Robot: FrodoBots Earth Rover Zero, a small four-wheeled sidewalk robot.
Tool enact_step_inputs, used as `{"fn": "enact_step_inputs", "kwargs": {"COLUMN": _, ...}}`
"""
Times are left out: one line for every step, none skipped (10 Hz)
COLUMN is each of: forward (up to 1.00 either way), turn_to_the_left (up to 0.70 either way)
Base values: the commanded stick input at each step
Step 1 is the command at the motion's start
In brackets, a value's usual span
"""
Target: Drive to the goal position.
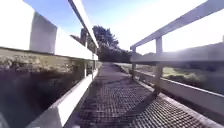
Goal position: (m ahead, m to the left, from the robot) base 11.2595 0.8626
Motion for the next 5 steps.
{"fn": "enact_step_inputs", "kwargs": {"forward": 0.70, "turn_to_the_left": 0.00}}
{"fn": "enact_step_inputs", "kwargs": {"forward": 0.70, "turn_to_the_left": 0.00}}
{"fn": "enact_step_inputs", "kwargs": {"forward": 0.70, "turn_to_the_left": 0.00}}
{"fn": "enact_step_inputs", "kwargs": {"forward": 0.70, "turn_to_the_left": 0.00}}
{"fn": "enact_step_inputs", "kwargs": {"forward": 0.70, "turn_to_the_left": 0.00}}
